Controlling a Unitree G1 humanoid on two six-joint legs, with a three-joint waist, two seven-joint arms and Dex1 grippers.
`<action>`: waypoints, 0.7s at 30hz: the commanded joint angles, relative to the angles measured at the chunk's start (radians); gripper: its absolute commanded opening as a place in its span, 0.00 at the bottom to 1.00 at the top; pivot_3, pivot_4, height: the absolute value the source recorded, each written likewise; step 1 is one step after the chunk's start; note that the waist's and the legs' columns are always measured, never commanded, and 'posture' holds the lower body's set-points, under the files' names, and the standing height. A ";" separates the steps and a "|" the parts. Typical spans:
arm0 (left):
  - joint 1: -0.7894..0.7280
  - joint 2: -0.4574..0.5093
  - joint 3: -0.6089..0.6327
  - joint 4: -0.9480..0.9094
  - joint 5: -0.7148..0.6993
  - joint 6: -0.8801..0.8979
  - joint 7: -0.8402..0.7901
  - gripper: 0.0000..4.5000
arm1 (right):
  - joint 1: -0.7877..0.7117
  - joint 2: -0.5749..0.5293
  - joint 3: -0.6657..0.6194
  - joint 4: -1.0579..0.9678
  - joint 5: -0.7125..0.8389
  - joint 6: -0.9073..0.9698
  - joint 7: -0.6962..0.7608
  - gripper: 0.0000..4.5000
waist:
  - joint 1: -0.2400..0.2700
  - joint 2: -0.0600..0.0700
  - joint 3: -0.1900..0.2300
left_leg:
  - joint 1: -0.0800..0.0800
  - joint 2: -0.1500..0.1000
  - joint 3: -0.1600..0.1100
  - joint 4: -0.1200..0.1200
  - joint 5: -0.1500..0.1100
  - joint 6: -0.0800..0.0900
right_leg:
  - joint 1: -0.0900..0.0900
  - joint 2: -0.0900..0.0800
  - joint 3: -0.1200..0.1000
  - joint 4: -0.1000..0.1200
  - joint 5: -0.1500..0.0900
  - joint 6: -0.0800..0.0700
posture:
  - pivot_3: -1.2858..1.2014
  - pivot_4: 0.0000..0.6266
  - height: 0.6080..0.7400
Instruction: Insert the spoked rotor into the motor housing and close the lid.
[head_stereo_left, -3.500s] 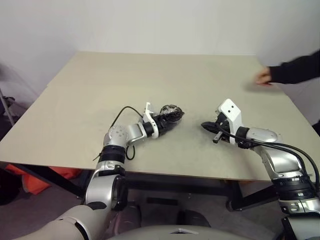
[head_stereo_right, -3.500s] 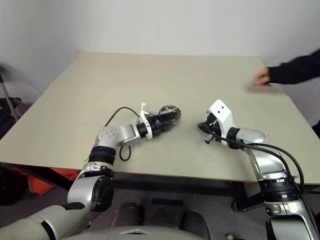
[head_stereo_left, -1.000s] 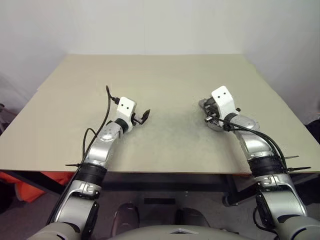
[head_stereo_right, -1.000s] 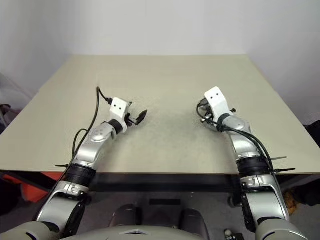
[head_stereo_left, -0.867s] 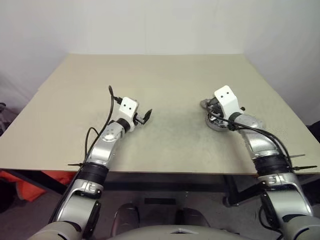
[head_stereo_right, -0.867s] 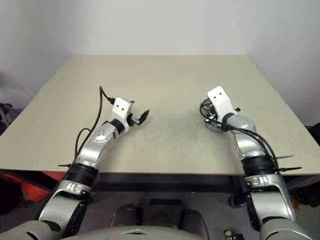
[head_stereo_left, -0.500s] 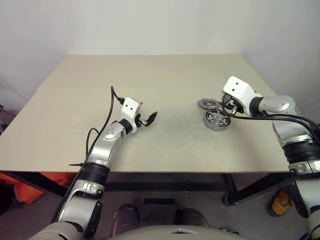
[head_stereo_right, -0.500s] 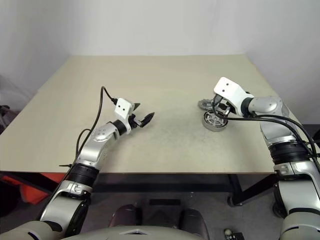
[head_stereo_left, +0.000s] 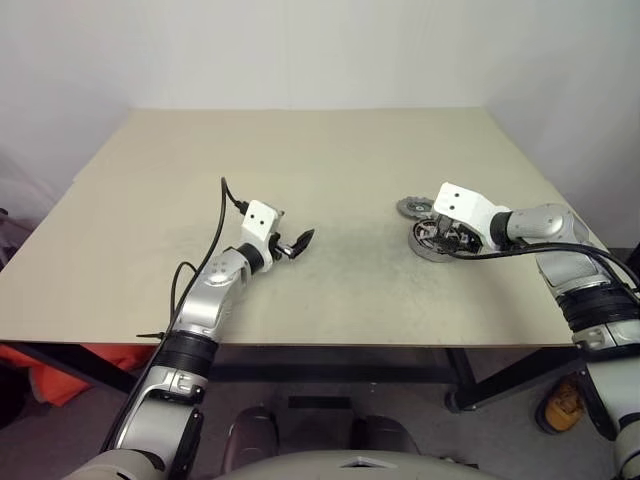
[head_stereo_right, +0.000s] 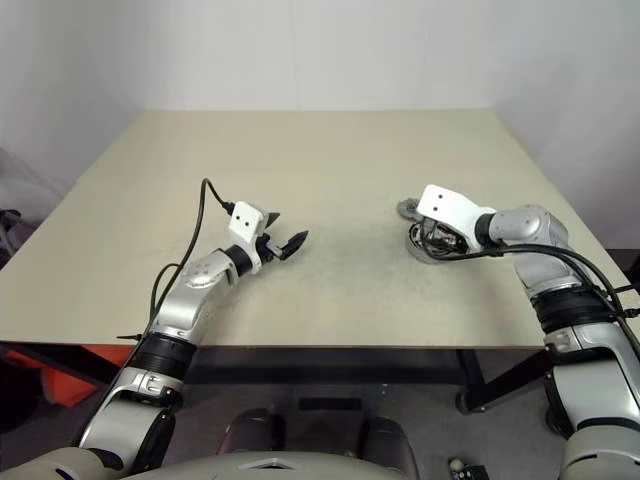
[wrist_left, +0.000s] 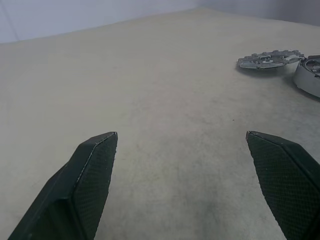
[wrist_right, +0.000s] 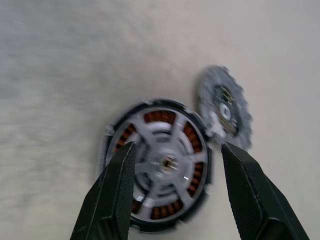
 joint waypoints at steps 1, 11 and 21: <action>-0.011 -0.003 0.007 -0.048 0.001 -0.001 0.006 0.96 | 0.003 -0.045 -0.029 -0.045 0.025 -0.027 0.060 0.68 | 0.000 0.000 0.000 | 0.000 0.000 0.000 0.000 0.000 0.000 | 0.000 0.000 0.000 0.000 0.000 0.000 | 0.52 0.00 1.00; -0.009 -0.020 0.003 -0.043 0.007 -0.006 0.016 0.96 | -0.080 -0.098 0.019 0.082 -0.037 -0.138 0.182 0.68 | -0.001 0.000 0.000 | 0.000 0.000 0.000 0.001 0.000 0.000 | 0.000 0.000 0.000 0.000 0.000 0.000 | 0.52 0.00 1.00; 0.017 -0.024 0.007 -0.059 0.009 -0.010 0.038 0.96 | -0.087 -0.060 0.066 0.153 -0.058 -0.206 0.253 0.68 | 0.000 0.000 0.000 | -0.001 0.000 0.000 0.001 -0.001 0.002 | 0.000 0.000 0.000 0.000 0.000 0.000 | 0.52 0.00 1.00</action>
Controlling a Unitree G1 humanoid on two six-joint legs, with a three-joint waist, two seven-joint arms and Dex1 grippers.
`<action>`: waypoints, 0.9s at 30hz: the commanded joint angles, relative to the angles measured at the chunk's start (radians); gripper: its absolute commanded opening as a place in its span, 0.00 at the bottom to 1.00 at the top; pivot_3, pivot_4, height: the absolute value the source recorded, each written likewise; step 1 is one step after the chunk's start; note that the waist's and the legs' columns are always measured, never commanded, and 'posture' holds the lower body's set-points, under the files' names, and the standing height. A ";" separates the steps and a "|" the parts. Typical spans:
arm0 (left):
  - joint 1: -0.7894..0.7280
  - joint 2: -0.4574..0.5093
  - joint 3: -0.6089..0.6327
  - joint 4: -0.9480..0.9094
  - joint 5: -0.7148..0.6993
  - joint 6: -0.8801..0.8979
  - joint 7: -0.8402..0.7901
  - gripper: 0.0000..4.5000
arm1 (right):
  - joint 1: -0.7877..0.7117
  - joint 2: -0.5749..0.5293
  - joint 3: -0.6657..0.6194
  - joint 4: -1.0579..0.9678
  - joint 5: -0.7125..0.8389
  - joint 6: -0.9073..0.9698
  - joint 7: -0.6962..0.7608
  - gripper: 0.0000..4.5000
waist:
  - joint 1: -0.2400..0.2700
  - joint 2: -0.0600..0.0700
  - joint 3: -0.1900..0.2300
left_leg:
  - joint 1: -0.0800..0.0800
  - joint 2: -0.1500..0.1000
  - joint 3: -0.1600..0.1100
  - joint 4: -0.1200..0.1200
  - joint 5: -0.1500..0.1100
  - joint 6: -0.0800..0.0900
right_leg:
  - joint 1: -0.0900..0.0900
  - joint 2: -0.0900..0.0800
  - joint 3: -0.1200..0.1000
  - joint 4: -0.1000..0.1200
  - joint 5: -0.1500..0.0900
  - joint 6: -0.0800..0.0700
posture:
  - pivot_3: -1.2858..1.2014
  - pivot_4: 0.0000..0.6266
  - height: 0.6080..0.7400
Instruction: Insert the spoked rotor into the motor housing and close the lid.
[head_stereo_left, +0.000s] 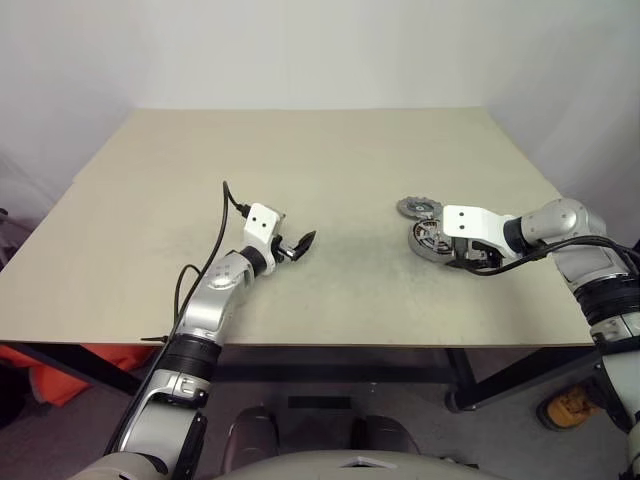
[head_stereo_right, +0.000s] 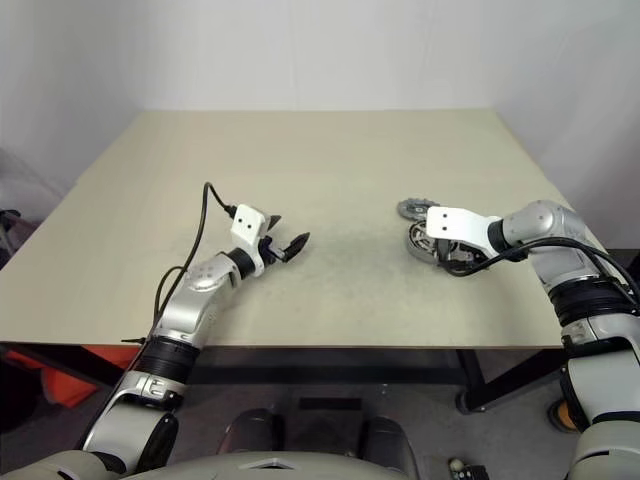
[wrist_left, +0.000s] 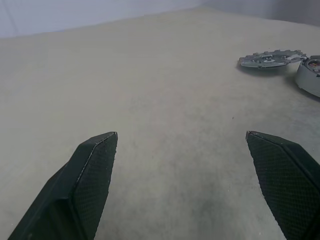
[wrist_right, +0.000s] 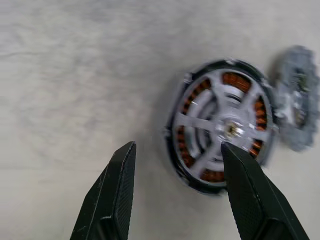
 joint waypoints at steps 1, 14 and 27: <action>0.000 -0.002 0.007 -0.054 0.004 -0.012 0.011 0.96 | -0.027 0.005 -0.004 0.018 -0.002 -0.027 0.007 0.68 | 0.000 0.000 0.000 | 0.000 0.000 0.000 0.000 0.000 0.000 | 0.000 0.000 0.000 0.000 0.000 0.000 | 0.52 0.00 1.00; 0.018 -0.001 0.004 -0.078 0.014 -0.008 0.022 0.96 | -0.044 0.032 0.015 0.114 -0.038 -0.064 0.013 0.68 | 0.000 0.000 0.000 | 0.000 0.000 0.000 0.001 0.000 0.000 | 0.000 0.000 0.000 0.000 0.000 0.000 | 0.52 0.00 1.00; 0.024 0.003 0.003 -0.091 0.018 -0.002 0.026 0.96 | -0.041 0.047 0.021 0.113 -0.050 -0.076 0.015 0.01 | -0.004 -0.001 0.000 | 0.001 0.001 0.000 0.001 0.000 0.000 | 0.001 0.000 0.000 0.000 0.000 0.000 | 0.52 0.00 1.00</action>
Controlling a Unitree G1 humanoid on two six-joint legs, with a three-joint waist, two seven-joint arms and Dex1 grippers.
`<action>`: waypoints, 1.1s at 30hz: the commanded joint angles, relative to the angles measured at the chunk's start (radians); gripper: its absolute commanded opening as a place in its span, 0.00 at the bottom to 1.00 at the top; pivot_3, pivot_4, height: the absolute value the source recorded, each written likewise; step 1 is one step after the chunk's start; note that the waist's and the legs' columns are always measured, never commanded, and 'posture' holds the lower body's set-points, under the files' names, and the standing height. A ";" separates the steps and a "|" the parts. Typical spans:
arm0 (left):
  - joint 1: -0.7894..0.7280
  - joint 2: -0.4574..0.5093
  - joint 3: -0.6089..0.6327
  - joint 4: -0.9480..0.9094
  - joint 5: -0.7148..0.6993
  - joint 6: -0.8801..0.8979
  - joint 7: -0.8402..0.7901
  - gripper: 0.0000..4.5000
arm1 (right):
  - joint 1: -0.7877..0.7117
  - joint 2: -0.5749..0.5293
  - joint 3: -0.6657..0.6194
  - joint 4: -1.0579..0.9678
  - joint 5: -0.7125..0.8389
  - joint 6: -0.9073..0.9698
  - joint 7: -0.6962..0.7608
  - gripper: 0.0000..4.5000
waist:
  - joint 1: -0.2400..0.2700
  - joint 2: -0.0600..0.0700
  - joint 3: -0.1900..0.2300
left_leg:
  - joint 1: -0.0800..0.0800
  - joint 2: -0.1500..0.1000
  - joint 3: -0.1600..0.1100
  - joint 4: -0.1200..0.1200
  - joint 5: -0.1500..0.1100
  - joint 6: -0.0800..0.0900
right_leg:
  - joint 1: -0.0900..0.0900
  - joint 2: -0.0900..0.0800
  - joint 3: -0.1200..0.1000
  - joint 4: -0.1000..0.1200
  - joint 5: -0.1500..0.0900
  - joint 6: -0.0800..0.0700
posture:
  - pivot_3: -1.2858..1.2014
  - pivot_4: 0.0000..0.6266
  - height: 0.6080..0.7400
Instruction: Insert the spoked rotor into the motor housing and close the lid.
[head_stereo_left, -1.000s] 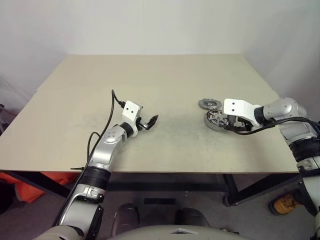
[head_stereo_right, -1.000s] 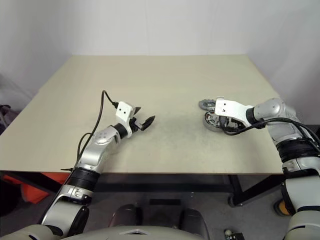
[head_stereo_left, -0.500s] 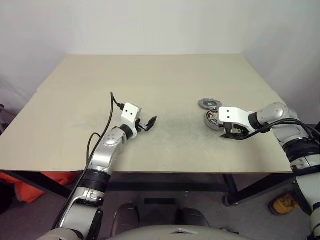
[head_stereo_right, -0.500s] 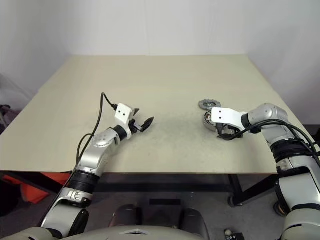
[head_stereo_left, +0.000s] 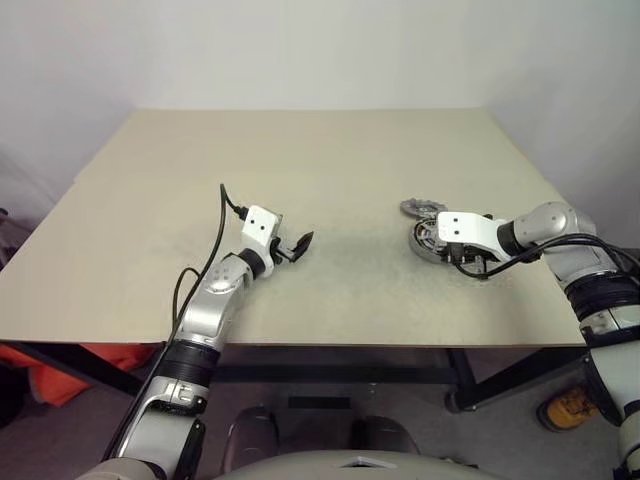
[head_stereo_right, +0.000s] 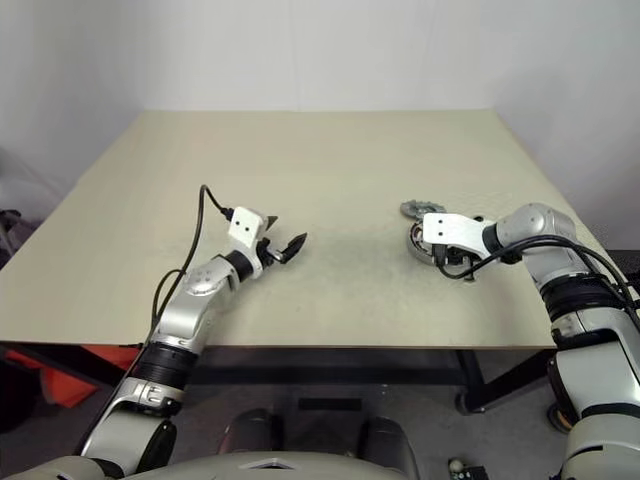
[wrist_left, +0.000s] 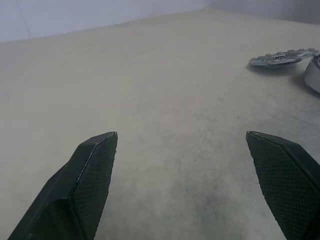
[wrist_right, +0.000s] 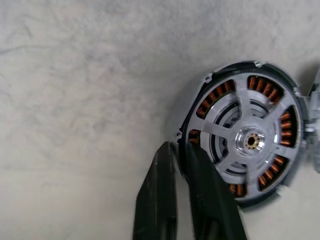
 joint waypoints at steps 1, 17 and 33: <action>-0.007 0.002 0.003 -0.047 0.004 -0.002 0.003 0.96 | -0.003 0.008 0.005 0.000 -0.008 -0.009 -0.007 0.01 | -0.001 0.000 0.000 | 0.000 0.000 0.000 0.000 0.000 0.000 | 0.000 0.000 0.000 0.000 0.000 0.000 | 0.52 0.00 1.00; -0.006 -0.002 0.004 -0.037 0.001 0.001 0.007 0.96 | -0.007 0.114 -0.099 -0.192 0.156 0.279 0.016 0.00 | -0.025 0.000 0.000 | 0.001 0.001 0.000 0.000 0.000 -0.001 | 0.000 0.001 0.000 0.001 0.000 0.000 | 0.52 0.00 1.00; 0.007 0.002 0.001 -0.051 0.004 0.005 0.005 0.96 | -0.032 0.198 -0.183 -0.508 0.357 0.978 -0.135 0.00 | 0.011 0.001 0.000 | -0.004 0.001 0.000 0.000 0.000 -0.001 | -0.005 -0.001 0.000 0.001 0.001 -0.001 | 0.52 0.00 1.00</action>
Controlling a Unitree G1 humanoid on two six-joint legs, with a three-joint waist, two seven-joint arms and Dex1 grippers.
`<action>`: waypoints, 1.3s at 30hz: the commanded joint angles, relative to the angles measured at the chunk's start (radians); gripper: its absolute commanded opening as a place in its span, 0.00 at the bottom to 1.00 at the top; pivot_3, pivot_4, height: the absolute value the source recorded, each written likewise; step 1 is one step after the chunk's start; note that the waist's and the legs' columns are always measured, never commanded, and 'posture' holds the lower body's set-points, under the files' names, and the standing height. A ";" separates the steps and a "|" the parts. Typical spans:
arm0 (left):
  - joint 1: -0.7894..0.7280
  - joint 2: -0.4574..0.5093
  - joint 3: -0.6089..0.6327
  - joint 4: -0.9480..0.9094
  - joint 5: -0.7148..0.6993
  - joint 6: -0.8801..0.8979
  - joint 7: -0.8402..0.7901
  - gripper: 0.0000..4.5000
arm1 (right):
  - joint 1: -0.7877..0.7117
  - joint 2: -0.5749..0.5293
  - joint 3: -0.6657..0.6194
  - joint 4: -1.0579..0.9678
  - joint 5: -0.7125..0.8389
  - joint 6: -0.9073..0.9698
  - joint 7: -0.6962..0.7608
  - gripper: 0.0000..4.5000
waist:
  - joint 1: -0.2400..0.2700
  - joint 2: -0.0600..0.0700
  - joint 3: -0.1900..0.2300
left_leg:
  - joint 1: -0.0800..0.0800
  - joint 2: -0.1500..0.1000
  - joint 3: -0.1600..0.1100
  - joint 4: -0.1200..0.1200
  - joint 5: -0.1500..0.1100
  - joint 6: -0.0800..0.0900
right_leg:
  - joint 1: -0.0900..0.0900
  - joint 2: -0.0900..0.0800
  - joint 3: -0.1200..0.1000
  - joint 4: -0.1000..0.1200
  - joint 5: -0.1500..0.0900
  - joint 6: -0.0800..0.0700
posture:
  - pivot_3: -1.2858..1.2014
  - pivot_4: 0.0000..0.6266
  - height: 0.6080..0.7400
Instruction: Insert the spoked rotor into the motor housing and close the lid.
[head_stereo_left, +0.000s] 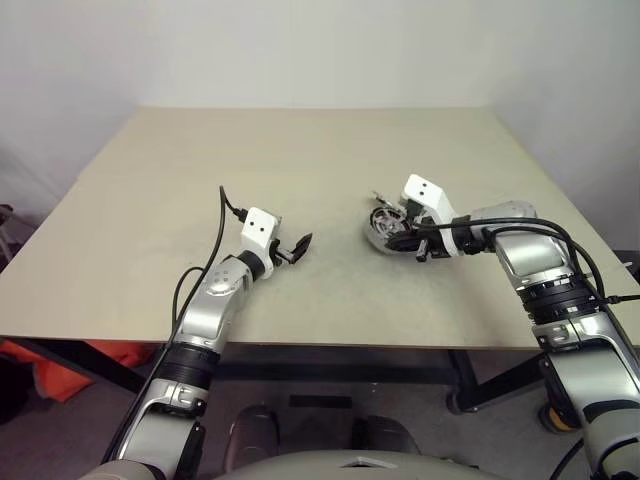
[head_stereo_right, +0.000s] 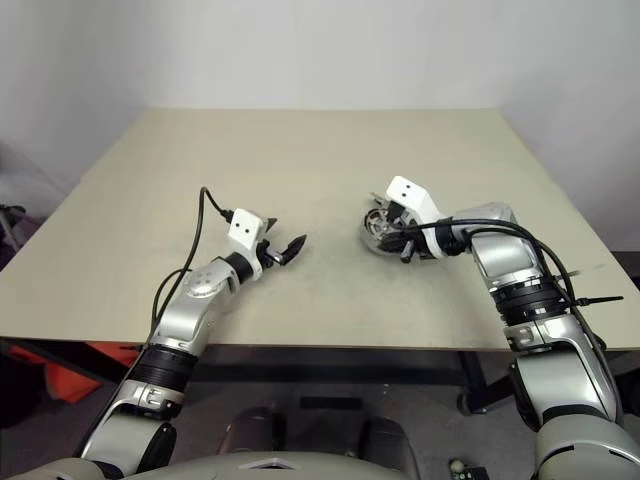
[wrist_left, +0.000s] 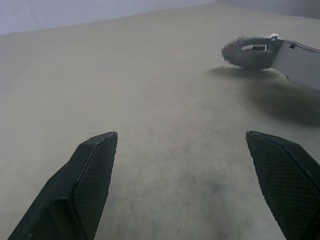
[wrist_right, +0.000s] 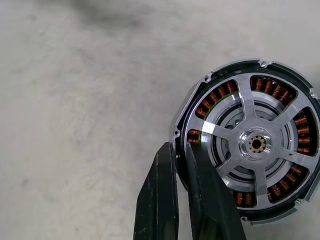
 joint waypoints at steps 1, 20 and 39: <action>-0.002 0.006 0.003 -0.046 0.004 -0.006 -0.002 0.96 | -0.069 0.028 -0.091 -0.083 0.075 0.215 -0.078 0.00 | -0.002 0.000 0.000 | 0.001 0.000 0.000 0.000 0.000 -0.001 | 0.000 0.000 0.000 0.000 0.000 0.000 | 0.52 0.00 1.00; 0.046 0.029 0.016 -0.092 0.013 -0.002 0.031 0.96 | -0.154 0.455 -0.384 -0.167 0.254 0.942 -0.613 0.00 | -0.005 0.001 0.000 | 0.003 0.000 -0.002 -0.004 0.007 -0.012 | 0.001 0.001 0.000 0.000 0.000 0.001 | 0.52 0.00 1.00; 0.122 0.061 0.034 -0.189 0.028 0.036 0.070 0.96 | -0.311 0.828 -0.688 0.053 0.194 0.909 -1.013 0.00 | -0.031 0.001 0.000 | 0.018 0.002 -0.003 -0.029 0.020 -0.035 | 0.001 0.008 0.003 -0.001 -0.006 0.004 | 0.52 0.00 1.00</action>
